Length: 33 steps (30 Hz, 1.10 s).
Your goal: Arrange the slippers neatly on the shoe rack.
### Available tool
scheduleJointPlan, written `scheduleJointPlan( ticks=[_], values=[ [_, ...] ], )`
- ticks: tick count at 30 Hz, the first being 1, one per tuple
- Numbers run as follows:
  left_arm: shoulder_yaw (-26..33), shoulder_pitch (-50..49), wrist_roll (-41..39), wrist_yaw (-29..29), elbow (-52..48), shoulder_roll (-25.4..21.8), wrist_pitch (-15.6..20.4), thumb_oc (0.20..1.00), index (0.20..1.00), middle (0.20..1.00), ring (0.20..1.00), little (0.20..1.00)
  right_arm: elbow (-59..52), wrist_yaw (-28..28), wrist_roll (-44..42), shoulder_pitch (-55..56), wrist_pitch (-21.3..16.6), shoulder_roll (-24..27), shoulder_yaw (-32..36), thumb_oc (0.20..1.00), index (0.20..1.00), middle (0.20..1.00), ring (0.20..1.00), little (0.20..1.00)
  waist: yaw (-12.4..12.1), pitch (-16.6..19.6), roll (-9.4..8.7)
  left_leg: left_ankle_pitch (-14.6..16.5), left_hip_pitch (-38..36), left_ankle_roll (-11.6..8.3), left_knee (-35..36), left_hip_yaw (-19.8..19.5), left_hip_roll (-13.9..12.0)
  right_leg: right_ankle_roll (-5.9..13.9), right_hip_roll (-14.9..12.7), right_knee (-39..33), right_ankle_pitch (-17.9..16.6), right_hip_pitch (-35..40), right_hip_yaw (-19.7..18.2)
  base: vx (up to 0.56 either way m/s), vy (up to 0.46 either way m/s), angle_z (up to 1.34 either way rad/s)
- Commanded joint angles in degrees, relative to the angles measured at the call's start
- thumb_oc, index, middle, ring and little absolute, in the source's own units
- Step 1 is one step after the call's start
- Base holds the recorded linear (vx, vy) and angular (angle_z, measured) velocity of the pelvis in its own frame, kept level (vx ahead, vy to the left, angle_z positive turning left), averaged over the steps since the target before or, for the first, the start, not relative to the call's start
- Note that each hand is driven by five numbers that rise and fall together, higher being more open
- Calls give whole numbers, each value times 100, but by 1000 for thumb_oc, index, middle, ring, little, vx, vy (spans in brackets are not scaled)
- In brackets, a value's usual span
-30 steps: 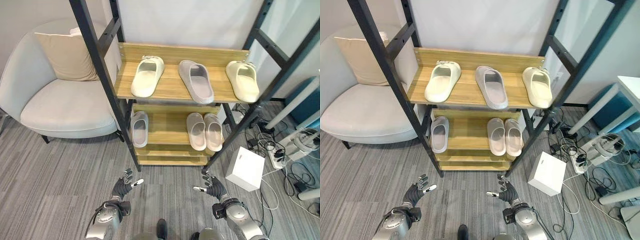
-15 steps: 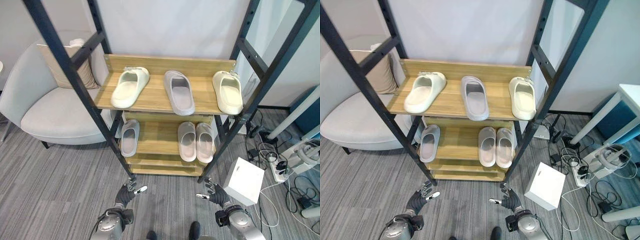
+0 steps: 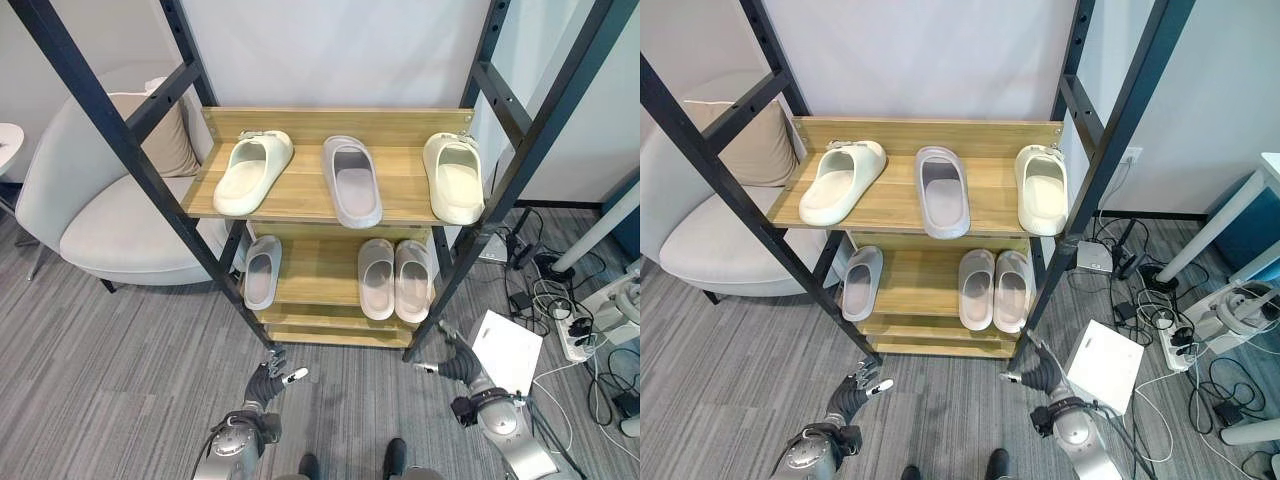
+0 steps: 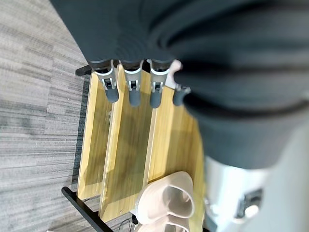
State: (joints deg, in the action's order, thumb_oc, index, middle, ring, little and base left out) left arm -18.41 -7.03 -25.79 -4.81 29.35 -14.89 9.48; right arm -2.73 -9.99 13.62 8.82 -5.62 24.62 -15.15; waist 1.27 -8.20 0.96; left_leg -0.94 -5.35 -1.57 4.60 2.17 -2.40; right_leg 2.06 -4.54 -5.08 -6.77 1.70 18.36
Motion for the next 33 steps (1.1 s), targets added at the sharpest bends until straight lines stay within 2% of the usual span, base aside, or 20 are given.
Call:
scheduleJointPlan(
  ticks=[1, 6, 7, 10, 17, 18, 19, 22, 26, 33],
  values=[
    [3, 203, 320, -137, -87, -128, 387, 1000, 1000, 1000, 1000, 1000, -716, -360, 621, -211, -452, 234, 124, 1000, 1000, 1000, 1000, 1000, 32, -24, -149, 779, -221, 269, 40, 220, 119, 382, -174, 10, 1186, 690, -254, -24, 17, -9],
    [-146, 197, 377, -201, -244, -168, 459, 1000, 1000, 1000, 1000, 1000, -1571, -744, 849, -403, -632, 255, 218, 1000, 1000, 1000, 1000, 1000, 37, 13, -134, 794, -252, 282, 40, 258, 112, 395, -158, 9, 1191, 677, -317, -24, 16, -14],
    [-241, 180, 402, -202, -291, -181, 493, 1000, 1000, 1000, 1000, 1000, -1740, -993, 1090, -696, -670, 317, 183, 1000, 1000, 1000, 1000, 1000, 15, 29, -129, 798, -271, 283, 40, 260, 108, 398, -157, 9, 1193, 692, -321, -15, 12, -11],
    [-394, 166, 390, -180, -371, -203, 503, 1000, 1000, 1000, 1000, 1000, -1658, -1315, 1414, -1362, -547, 416, 184, 1000, 1000, 1000, 1000, 1000, -63, 81, -134, 805, -293, 289, 40, 245, 105, 394, -153, 8, 1198, 713, -305, -6, 8, -4],
    [-611, 244, 276, -23, -310, -272, 503, 1000, 1000, 1000, 1000, 1000, -505, -1848, 1401, -3414, -162, 467, 214, 1000, 1000, 1000, 1000, 1000, -397, 122, -203, 807, -286, 315, 40, 110, 152, 385, -149, 9, 1168, 745, -263, 4, 10, 2],
    [-604, 255, 274, -22, -306, -270, 504, 1000, 1000, 1000, 1000, 1000, -476, -1860, 1397, -3444, -169, 468, 203, 1000, 1000, 1000, 1000, 1000, -394, 113, -203, 806, -285, 316, 40, 110, 153, 385, -150, 9, 1168, 743, -263, 28, 29, 8],
    [-615, 244, 210, 58, -239, -278, 492, 1000, 1000, 1000, 1000, 1000, 22, -1918, 1244, -3928, -76, 550, 165, 1000, 1000, 1000, 1000, 1000, -518, 114, -251, 801, -263, 317, 40, 56, 169, 381, -151, 9, 1161, 748, -222, 28, 24, 6],
    [-634, 240, 164, 122, -166, -301, 482, 1000, 1000, 1000, 1000, 1000, 413, -1947, 1123, -4309, 4, 634, 130, 1000, 1000, 1000, 1000, 1000, -621, 100, -302, 793, -228, 318, 39, 7, 186, 384, -152, 9, 1152, 748, -176, 24, 19, 13],
    [-650, 186, -7, 279, -143, -409, 438, 1000, 1000, 1000, 1000, 1000, 1551, -1998, 831, -5204, 167, 1009, -19, 1000, 1000, 1000, 1000, 1000, -898, 27, -443, 792, -50, 312, -56, -158, 218, 391, -162, 9, 1145, 711, -33, 40, 27, 19],
    [-628, 115, -108, 350, -87, -539, 409, 1000, 1000, 1000, 1000, 1000, 2487, -2037, 386, -5938, 225, 1149, -217, 1000, 1000, 1000, 1000, 1000, -1187, -117, -584, 833, 173, 307, -245, -300, 252, 401, -170, 9, 1166, 668, 128, 48, 24, 15]
  ],
)
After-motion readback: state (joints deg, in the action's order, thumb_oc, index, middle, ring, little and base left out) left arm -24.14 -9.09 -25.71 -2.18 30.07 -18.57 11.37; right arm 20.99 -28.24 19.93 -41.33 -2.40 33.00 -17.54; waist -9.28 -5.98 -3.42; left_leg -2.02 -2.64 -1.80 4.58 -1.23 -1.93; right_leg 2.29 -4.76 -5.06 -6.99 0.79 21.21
